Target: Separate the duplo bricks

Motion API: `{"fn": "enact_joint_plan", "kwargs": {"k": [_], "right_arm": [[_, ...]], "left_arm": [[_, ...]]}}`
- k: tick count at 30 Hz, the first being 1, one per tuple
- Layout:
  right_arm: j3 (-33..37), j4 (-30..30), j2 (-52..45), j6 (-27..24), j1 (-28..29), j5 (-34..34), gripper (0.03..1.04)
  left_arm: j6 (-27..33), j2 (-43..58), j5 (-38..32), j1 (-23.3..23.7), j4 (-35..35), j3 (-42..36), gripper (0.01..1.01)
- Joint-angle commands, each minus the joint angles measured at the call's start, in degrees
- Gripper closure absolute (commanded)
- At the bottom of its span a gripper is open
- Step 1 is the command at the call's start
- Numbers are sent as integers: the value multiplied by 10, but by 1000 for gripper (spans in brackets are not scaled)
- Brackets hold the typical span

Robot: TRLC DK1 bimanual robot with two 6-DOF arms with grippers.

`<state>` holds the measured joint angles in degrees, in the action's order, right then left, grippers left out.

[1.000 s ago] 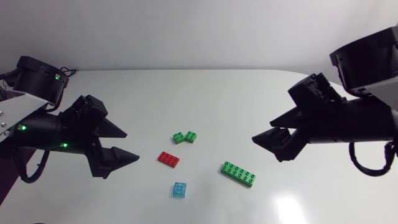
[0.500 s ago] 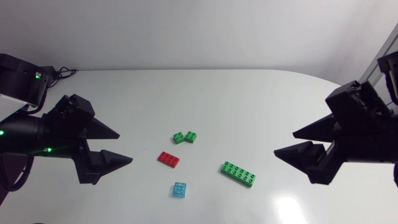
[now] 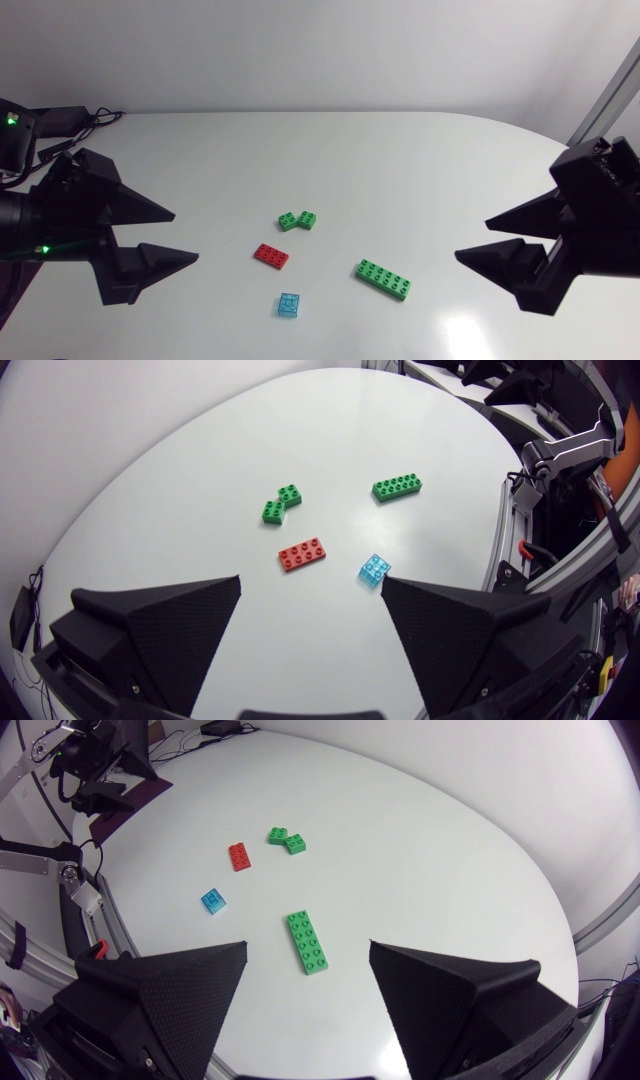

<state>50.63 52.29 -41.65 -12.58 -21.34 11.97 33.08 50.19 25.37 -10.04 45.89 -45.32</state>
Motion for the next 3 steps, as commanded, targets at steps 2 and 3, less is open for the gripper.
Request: {"fn": "enact_joint_plan", "kwargs": {"k": [2,3], "right_arm": [[12,9,5,12,5,0,182],[12,9,5,14,5,0,182]], "left_arm": [[-14,-13,7,6,12,2,46],[-14,-14,7,8,12,2,46]]}}
